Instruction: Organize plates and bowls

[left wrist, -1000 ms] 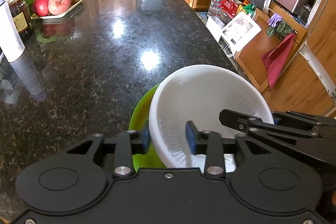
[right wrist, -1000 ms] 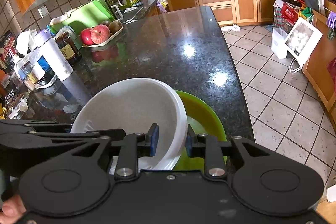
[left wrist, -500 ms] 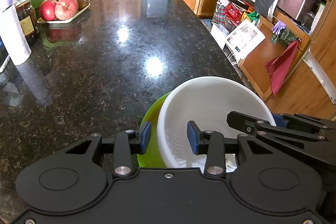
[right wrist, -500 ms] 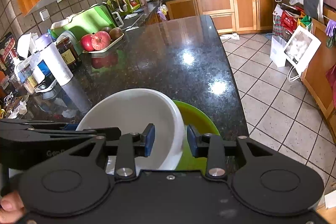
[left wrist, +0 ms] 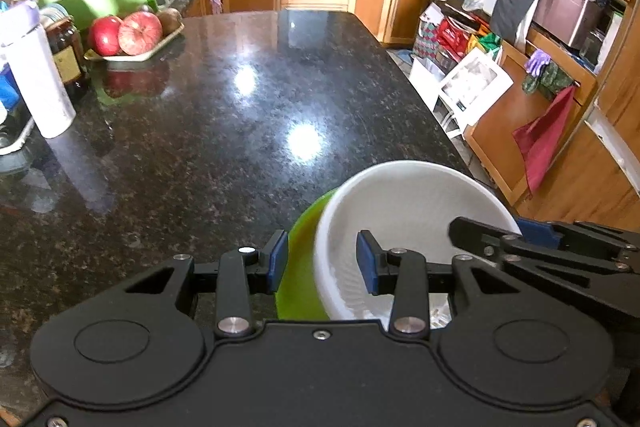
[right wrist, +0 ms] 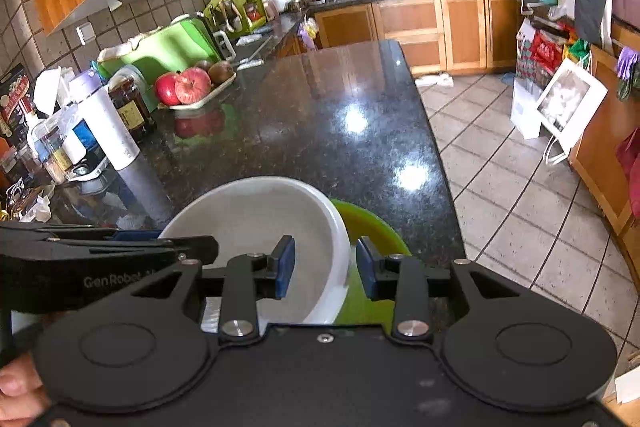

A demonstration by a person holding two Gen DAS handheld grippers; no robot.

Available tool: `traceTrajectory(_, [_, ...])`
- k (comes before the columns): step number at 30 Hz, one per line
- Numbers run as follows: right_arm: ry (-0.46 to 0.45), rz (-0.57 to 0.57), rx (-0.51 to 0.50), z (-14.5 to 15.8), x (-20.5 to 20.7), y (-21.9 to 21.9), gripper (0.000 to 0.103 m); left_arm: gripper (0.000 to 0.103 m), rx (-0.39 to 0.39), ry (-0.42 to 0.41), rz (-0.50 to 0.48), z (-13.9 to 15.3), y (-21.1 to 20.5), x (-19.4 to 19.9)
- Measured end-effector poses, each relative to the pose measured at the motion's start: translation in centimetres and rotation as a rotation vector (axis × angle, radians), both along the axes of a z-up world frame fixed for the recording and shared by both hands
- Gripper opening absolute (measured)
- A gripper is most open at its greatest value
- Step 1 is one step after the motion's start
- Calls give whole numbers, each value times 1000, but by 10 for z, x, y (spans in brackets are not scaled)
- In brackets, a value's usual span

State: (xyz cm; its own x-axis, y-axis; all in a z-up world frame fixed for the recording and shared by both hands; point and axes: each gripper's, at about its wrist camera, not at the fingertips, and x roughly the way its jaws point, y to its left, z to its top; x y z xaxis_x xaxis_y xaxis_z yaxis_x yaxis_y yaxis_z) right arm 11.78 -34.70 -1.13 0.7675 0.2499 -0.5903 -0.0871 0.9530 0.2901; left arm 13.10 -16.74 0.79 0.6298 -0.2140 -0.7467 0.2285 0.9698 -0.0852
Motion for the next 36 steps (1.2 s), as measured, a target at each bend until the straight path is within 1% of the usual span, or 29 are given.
traceTrajectory(5, [-69, -18, -17, 12, -14, -3, 37, 48, -11, -26, 35, 8, 9, -5])
traceTrajectory(8, [-105, -27, -18, 19, -25, -7, 37, 48, -9, -57, 67, 15, 14, -12])
traceTrajectory(12, [-132, -35, -10, 25, -39, -11, 38, 48, -7, -93, 91, 23, 21, -25])
traceTrajectory(17, [-159, -40, -24, 30, -61, -12, 38, 48, 7, -123, 113, 28, 23, -42])
traceTrajectory(25, [-145, -25, -31, 23, -89, -16, 39, 48, 23, -123, 116, 24, 18, -62])
traceTrajectory(32, [-118, -25, -23, 14, -103, -18, 39, 48, 43, -101, 109, 12, 10, -76])
traceTrajectory(36, [-104, -26, -17, 8, -108, -18, 39, 48, 68, -105, 119, 7, 6, -84])
